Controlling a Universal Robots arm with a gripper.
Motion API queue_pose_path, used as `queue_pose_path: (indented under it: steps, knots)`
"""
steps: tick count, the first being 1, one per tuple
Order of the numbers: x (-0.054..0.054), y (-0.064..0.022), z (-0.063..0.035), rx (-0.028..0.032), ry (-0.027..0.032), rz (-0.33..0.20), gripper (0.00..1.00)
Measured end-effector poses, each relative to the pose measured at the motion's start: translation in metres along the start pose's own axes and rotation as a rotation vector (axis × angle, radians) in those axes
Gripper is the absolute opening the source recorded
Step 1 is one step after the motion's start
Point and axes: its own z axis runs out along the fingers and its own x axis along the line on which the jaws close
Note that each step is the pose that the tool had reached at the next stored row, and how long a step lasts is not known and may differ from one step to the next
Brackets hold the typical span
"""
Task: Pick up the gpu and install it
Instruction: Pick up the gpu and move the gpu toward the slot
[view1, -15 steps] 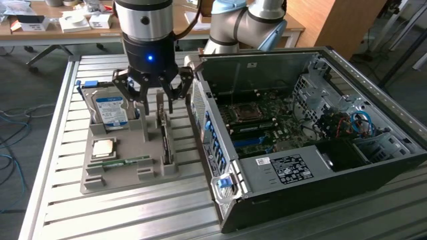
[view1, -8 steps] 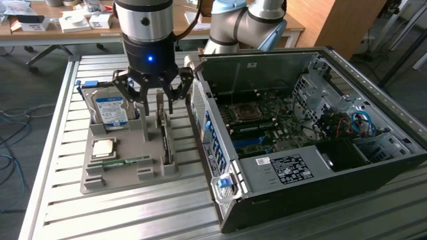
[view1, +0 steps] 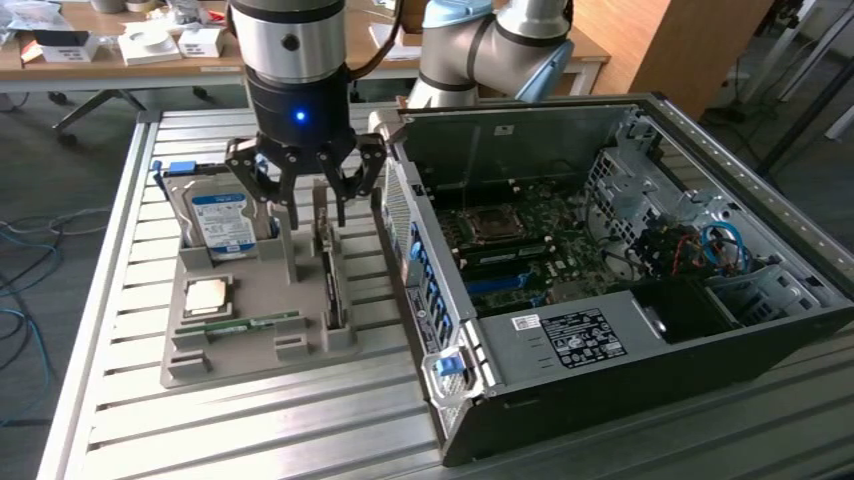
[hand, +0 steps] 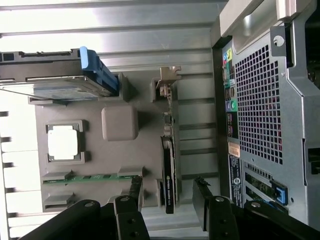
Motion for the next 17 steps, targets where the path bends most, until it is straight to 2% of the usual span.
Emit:
queue_pose_path:
  steps: [17]
  knots:
    - [0.001, -0.0008, 0.0201, 0.0002, -0.0003, 0.008, 0.53]
